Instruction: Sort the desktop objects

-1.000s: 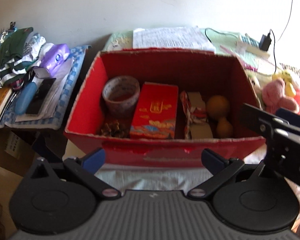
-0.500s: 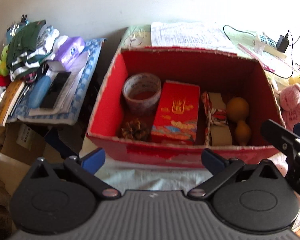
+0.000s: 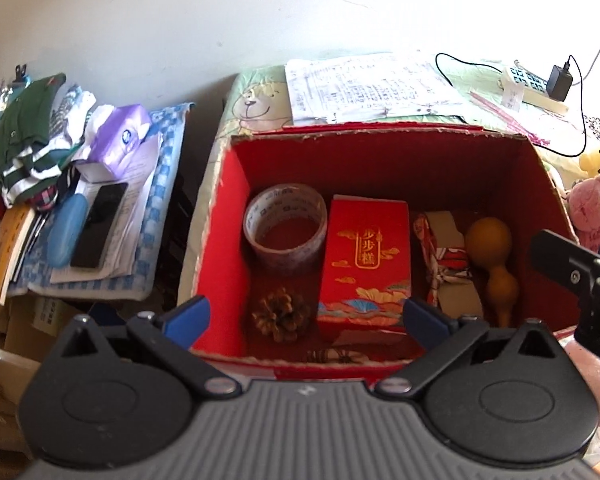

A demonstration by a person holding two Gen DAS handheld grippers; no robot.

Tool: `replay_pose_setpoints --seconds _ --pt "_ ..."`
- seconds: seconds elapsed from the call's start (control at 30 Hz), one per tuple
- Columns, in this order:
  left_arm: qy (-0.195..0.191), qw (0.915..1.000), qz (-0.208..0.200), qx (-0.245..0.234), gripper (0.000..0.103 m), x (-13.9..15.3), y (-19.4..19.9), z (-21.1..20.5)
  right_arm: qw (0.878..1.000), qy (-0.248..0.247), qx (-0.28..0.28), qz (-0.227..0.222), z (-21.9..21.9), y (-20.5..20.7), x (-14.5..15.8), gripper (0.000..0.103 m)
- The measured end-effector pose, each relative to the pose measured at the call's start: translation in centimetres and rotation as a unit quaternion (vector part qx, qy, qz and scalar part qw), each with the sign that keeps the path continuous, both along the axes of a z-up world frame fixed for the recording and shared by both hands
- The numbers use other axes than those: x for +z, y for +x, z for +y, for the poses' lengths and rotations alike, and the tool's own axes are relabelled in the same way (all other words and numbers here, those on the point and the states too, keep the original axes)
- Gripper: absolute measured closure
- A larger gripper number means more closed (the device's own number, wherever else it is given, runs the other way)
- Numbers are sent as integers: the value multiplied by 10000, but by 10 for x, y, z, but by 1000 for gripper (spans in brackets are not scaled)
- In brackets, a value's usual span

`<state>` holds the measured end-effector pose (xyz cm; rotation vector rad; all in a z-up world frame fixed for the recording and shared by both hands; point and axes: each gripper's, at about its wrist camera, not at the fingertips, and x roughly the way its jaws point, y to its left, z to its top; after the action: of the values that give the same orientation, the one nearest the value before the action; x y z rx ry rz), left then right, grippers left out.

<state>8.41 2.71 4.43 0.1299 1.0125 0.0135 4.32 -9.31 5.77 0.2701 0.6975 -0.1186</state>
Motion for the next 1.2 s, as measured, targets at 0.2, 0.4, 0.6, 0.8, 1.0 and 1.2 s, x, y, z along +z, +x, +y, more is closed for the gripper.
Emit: replay_pose_setpoints --seconds 0.2,0.4,0.6,0.8,1.0,1.2 --pt "35 9998 92 -163 1 -12 8 7 9993 4 -194 311 7 13 -8 29" --pt "-109 9993 209 -273 1 -19 13 12 9982 85 -134 577 16 22 -16 29" --pt "-138 9990 249 -340 1 -23 22 13 9976 62 -115 679 17 31 -17 29" --pt "-277 9981 382 -399 1 -28 27 8 9963 77 -118 851 11 37 -23 29" --pt "-288 9977 319 -519 1 -31 28 2 9946 101 -104 1025 7 43 -29 29" --pt "-333 9973 291 -580 1 -37 33 -5 9939 115 -123 1088 2 47 -33 29"
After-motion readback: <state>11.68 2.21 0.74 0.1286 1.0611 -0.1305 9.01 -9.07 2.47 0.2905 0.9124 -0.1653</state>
